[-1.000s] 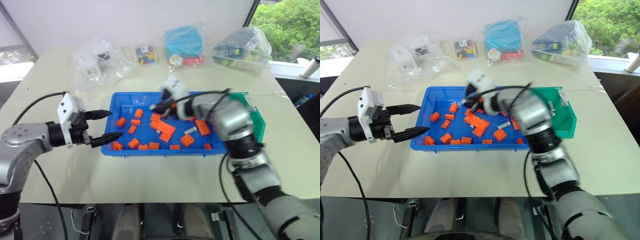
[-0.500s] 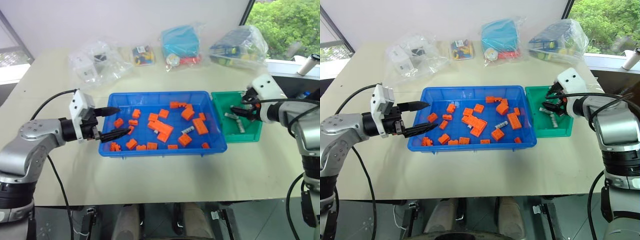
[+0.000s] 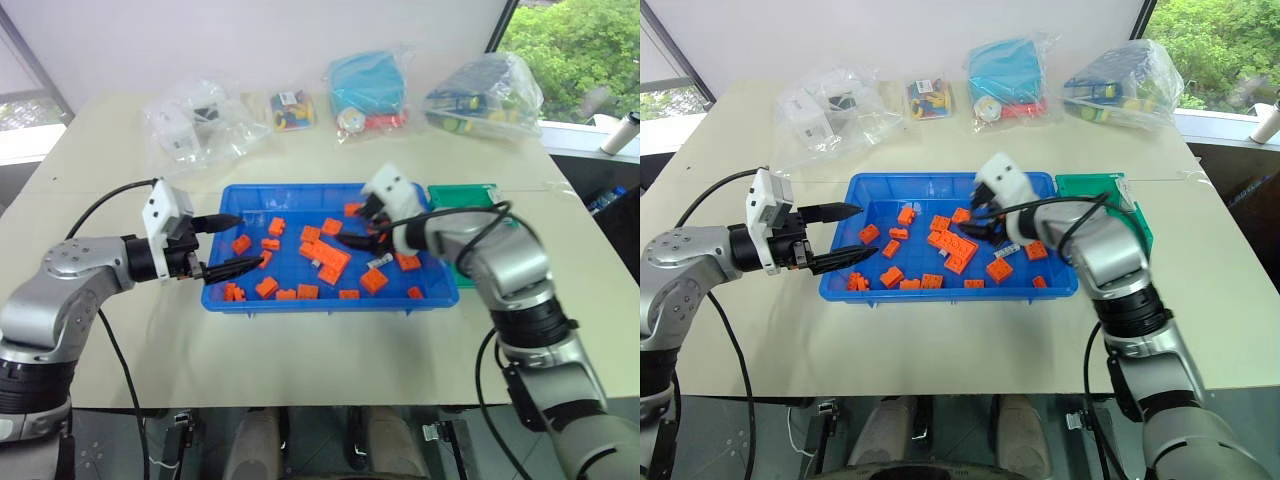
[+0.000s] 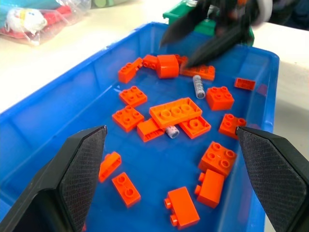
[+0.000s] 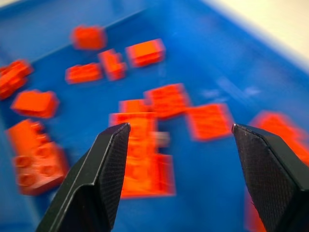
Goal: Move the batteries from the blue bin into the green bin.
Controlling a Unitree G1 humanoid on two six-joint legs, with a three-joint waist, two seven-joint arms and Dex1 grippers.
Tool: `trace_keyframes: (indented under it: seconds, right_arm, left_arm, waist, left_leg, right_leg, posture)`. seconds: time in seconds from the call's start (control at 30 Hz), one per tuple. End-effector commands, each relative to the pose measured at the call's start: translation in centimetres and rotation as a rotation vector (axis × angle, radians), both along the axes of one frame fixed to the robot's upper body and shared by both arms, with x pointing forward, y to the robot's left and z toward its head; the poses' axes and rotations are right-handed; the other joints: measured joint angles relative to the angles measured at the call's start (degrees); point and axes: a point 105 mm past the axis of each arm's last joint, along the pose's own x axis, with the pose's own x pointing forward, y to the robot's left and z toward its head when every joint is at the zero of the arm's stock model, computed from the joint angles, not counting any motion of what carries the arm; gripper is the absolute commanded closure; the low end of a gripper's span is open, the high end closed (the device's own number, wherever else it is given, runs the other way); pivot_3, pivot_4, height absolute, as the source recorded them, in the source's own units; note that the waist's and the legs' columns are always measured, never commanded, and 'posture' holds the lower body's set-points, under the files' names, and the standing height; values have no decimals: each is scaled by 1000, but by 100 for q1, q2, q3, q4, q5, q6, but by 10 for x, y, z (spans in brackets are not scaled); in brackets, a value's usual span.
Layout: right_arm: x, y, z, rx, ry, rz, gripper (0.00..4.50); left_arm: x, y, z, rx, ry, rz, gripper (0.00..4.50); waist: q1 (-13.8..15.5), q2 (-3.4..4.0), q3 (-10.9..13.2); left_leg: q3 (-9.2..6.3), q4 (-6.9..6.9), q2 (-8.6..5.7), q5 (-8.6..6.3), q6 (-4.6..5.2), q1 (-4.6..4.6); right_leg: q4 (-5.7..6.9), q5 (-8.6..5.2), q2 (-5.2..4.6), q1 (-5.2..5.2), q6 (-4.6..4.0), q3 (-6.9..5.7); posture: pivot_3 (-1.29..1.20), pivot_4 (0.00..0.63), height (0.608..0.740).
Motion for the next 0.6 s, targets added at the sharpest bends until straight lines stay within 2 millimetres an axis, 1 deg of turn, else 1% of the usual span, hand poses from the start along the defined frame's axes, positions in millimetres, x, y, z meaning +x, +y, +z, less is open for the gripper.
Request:
trace_keyframes:
  seconds: [0.03,0.3,0.43,0.6]
  right_arm:
    - [6,6,1,-3,-45,-3,1049]
    - [3,9,-25,-58,9,42,1049]
    - [3,12,-33,-62,22,48,1049]
    - [5,13,-37,-63,24,42,1049]
  left_arm:
    - [-4,2,14,5,-60,11,0]
    - [-7,5,13,5,-59,39,0]
    - [-7,6,14,7,-62,44,0]
    - [-5,5,16,7,-67,44,0]
  waist:
    - [-5,0,0]
    - [-16,0,0]
    - [-16,0,0]
    - [-16,0,0]
  left_leg:
    - [0,0,0,0,0,0]
    - [0,-2,1,0,0,2]
    - [1,-1,0,0,0,2]
    - [1,-1,1,0,0,3]
  right_leg:
    - [0,0,0,0,0,0]
    - [1,0,2,0,0,0]
    - [1,0,1,0,0,0]
    - [2,0,1,0,0,0]
  posture:
    - [0,150,736]
    - [0,150,736]
    - [0,150,736]
    - [0,150,736]
